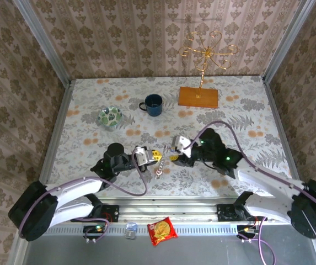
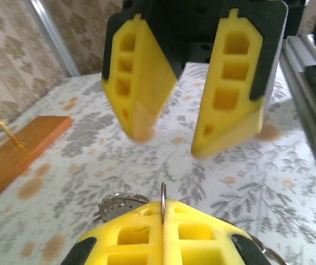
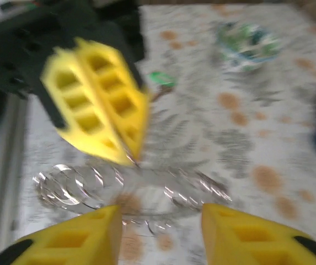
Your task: Put the keys on the keyring
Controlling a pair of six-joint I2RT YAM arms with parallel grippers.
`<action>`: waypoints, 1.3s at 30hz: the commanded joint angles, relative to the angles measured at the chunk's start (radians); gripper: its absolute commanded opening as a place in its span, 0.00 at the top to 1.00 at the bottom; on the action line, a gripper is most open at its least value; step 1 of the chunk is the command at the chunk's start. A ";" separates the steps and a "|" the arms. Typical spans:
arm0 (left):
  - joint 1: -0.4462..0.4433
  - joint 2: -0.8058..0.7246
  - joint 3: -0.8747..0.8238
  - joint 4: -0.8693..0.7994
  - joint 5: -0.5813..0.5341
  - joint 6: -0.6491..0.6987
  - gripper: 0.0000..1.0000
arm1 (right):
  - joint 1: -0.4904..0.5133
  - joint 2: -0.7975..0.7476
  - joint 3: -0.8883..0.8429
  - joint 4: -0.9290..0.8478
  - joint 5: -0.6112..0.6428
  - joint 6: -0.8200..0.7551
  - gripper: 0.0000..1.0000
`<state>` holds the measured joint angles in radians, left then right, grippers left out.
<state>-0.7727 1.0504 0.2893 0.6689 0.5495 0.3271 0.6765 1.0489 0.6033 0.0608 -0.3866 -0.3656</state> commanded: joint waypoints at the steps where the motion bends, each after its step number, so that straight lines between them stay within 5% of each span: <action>1: -0.004 -0.095 -0.004 -0.035 -0.114 0.007 1.00 | -0.025 -0.091 -0.064 0.158 0.184 0.186 0.44; 6: -0.002 -0.219 0.019 -0.185 -0.253 -0.041 1.00 | -0.025 -0.127 -0.073 0.188 0.266 0.454 0.34; 10: 0.007 -0.291 0.046 -0.293 -0.339 -0.086 1.00 | -0.025 -0.105 -0.070 0.212 0.311 0.683 0.36; 12: 0.021 -0.325 0.056 -0.329 -0.369 -0.113 1.00 | -0.025 -0.084 -0.087 0.263 0.330 0.765 0.45; 22: 0.186 -0.391 0.126 -0.488 -0.544 -0.244 1.00 | 0.067 0.332 0.271 -0.024 0.277 0.754 0.53; 39: 0.588 -0.527 0.120 -0.686 -0.904 -0.551 1.00 | 0.319 1.032 0.962 -0.365 0.357 0.685 0.45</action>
<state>-0.2207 0.5529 0.4198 -0.0010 -0.2691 -0.1375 0.9726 2.0209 1.4830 -0.2192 -0.0818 0.3542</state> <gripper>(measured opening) 0.058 0.546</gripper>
